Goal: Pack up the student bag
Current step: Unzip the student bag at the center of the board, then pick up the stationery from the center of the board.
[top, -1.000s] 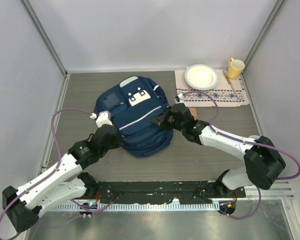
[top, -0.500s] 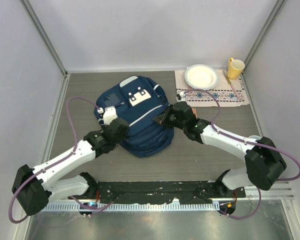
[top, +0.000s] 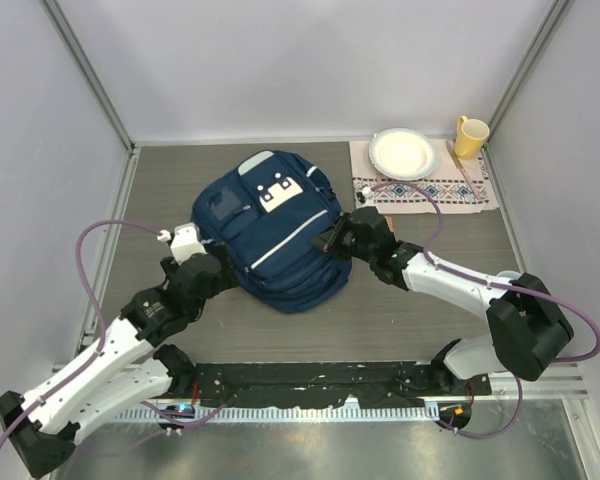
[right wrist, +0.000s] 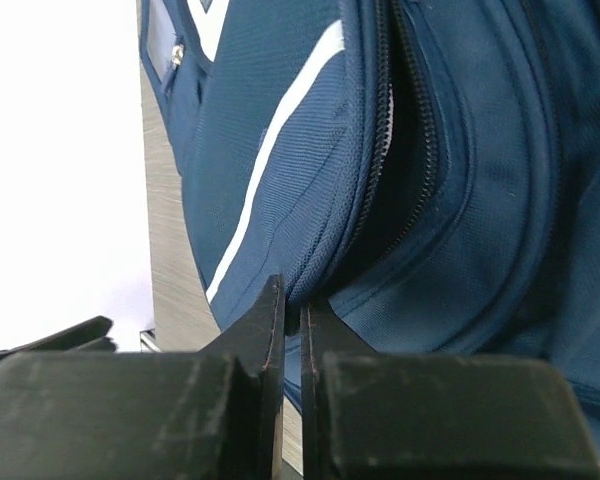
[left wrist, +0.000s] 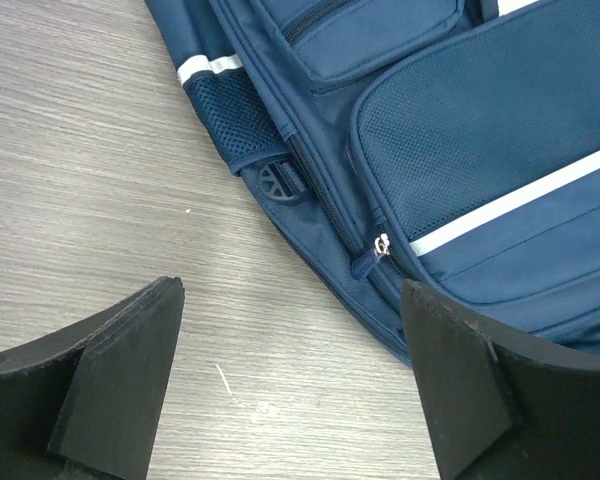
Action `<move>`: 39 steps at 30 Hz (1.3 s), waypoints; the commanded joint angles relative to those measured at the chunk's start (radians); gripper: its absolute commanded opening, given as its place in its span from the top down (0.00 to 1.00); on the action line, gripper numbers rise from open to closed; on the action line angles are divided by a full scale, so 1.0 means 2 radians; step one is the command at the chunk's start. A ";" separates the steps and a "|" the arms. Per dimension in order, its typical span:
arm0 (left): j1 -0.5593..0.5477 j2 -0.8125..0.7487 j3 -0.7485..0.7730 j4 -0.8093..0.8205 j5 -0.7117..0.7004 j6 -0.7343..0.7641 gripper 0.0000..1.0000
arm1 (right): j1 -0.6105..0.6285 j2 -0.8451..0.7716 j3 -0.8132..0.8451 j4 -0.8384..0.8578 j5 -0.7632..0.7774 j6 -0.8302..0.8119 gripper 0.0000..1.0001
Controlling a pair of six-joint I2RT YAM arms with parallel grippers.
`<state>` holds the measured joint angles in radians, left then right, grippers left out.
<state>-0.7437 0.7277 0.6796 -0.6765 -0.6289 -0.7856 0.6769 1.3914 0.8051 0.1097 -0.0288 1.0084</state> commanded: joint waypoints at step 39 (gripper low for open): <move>0.001 -0.027 0.056 0.004 0.084 -0.020 0.00 | 0.026 -0.186 -0.037 -0.098 0.361 -0.131 0.11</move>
<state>-0.7437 0.7013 0.7467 -0.6662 -0.4770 -0.7849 0.7921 1.0599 0.7555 -0.0513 0.4446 0.7616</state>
